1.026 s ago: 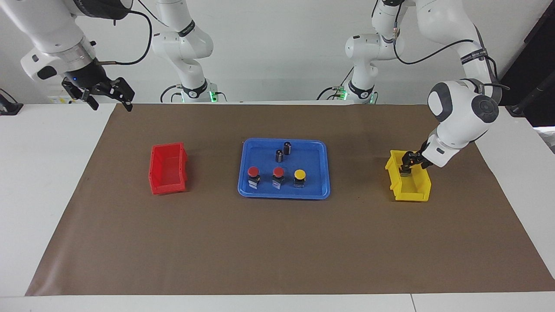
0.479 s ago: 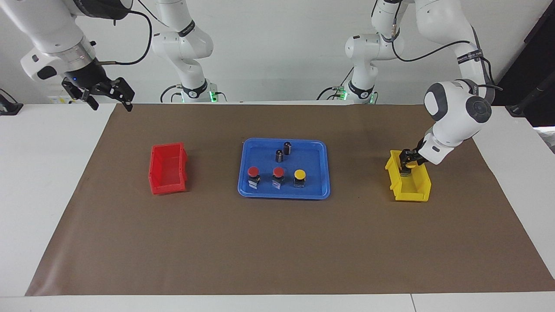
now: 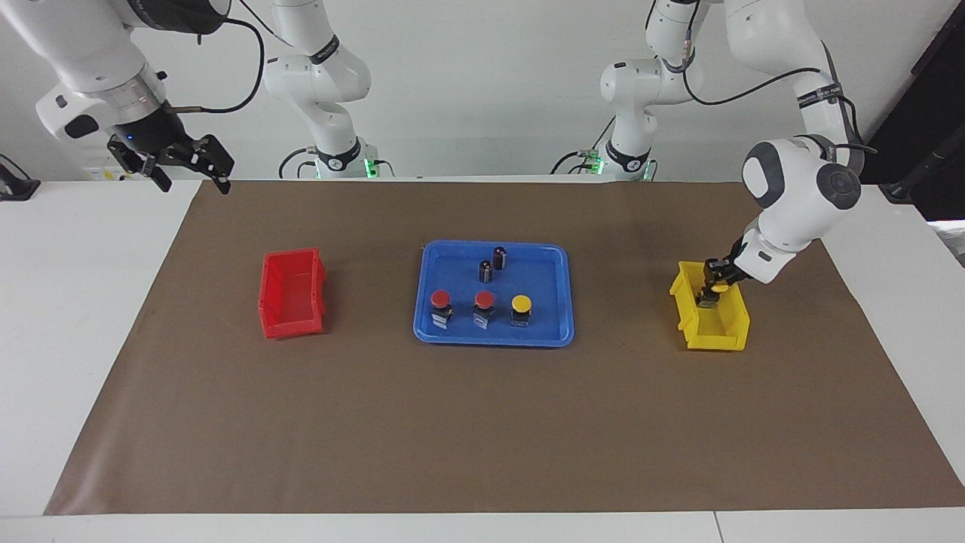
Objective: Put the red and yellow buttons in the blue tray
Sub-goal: 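Lift the yellow button and carry it toward the blue tray with the left gripper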
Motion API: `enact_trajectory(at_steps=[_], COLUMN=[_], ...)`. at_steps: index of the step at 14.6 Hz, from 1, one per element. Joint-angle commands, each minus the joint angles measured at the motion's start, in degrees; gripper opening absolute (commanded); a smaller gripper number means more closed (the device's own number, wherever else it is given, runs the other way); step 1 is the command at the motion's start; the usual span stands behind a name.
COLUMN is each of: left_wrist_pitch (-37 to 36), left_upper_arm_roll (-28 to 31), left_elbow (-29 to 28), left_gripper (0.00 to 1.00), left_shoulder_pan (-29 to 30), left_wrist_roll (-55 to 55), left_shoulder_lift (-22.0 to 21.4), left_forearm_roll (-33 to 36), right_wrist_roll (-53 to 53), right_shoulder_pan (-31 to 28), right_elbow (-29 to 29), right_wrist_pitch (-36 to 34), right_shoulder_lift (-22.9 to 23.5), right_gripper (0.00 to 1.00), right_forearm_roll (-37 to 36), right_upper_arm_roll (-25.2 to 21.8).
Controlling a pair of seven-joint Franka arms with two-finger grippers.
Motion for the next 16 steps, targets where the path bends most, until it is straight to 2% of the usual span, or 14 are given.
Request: enact_trajectory(at_steps=[1,2,4,5,7,12,16], left_wrist_pitch=[-11.5,-17.1,-19.9,-17.6,-7.4,-0.5,4.2], left_upper_arm_roll=[-0.2,-0.2,-0.3,-0.3,-0.5,-0.4,-0.3], left_elbow=[9.0,13.9,18.6,18.2,14.4,13.7,14.4], left_gripper=[0.03,0.02,0.02,0.02,0.02,0.02,0.02], left_shoulder_pan=[0.2,0.1,-0.7,-2.5,-8.4,-24.2,-31.5], left_wrist_roll=[-0.1,-0.3,-1.3,-3.2,-7.4,-9.9,-15.0], left_shoulder_lift=[-0.6,-0.5,0.3,0.4,0.3,3.5,8.0], left_forearm_roll=[-1.4,-1.6,-2.8,-3.1,-3.3,-3.6,-3.5], right_wrist_roll=[-1.0,-1.0,-1.0,-1.0,-1.0,-1.0,-1.0], right_shoulder_pan=[0.0,0.0,0.0,0.0,0.0,0.0,0.0], right_elbow=[0.0,0.0,0.0,0.0,0.0,0.0,0.0], right_wrist_pitch=[-0.7,-0.7,-0.7,-0.7,-0.7,-0.7,-0.7], right_shoulder_lift=[0.0,0.0,0.0,0.0,0.0,0.0,0.0], right_gripper=[1.00,1.00,1.00,1.00,1.00,1.00,1.00], right_forearm_roll=[0.1,0.1,0.1,0.1,0.1,0.1,0.1], right_upper_arm_roll=[-0.1,-0.1,-0.1,-0.1,-0.1,-0.1,-0.1])
